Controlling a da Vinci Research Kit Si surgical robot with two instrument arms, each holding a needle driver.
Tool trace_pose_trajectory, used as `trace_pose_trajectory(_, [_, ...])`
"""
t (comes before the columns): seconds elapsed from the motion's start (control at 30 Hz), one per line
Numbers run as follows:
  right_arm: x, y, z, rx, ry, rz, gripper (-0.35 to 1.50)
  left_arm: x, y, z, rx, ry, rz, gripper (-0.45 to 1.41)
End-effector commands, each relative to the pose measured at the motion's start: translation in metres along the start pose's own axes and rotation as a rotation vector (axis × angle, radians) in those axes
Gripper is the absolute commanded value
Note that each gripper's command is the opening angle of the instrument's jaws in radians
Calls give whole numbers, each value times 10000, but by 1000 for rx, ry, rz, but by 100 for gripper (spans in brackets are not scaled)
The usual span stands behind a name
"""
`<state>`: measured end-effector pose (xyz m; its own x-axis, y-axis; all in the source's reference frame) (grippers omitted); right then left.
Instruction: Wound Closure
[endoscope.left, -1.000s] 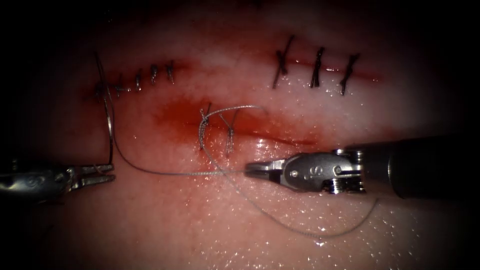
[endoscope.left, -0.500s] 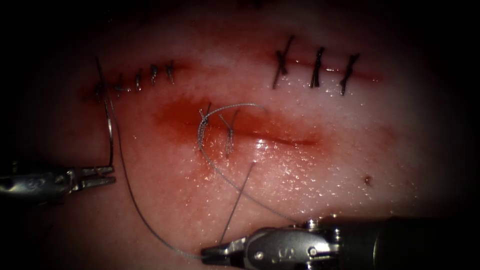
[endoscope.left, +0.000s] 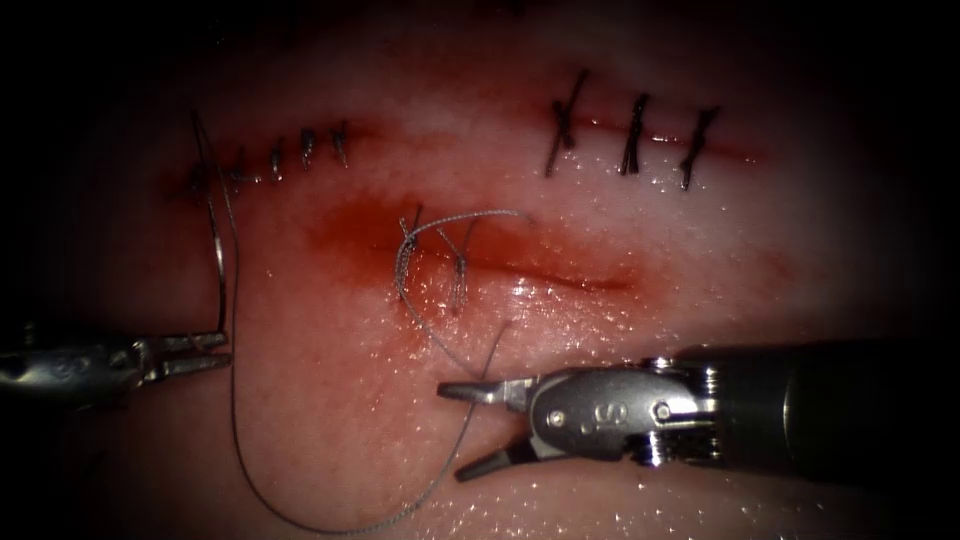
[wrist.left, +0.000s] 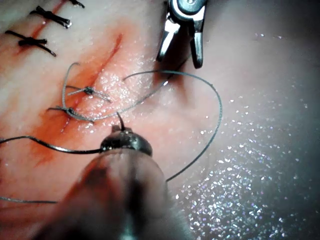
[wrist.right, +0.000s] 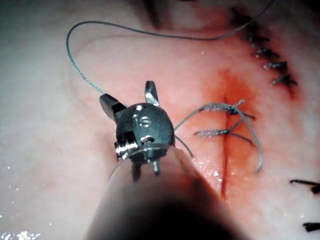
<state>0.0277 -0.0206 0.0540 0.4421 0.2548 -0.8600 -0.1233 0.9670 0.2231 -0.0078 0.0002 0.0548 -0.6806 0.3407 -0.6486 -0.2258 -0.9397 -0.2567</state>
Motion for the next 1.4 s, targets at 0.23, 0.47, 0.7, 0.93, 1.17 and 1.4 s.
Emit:
trace_pose_trajectory(0.23, [-39,30,5,-44,-25,-63,113,-2,7,13,-2,2,0,-45])
trace_pose_trajectory(0.47, [-84,48,41,-37,-84,-101,110,-3,9,20,-7,2,2,-45])
trace_pose_trajectory(0.7, [-117,53,54,-10,-127,-136,34,-3,9,19,-6,2,2,-45])
trace_pose_trajectory(0.93, [-111,45,36,49,-166,-129,-35,-3,9,19,-5,1,1,-45])
trace_pose_trajectory(1.17, [-81,15,28,107,-134,-106,-35,-3,9,19,-5,0,1,-45])
trace_pose_trajectory(1.4, [-26,-34,12,212,-89,-64,-35,-3,9,18,-5,0,0,-45])
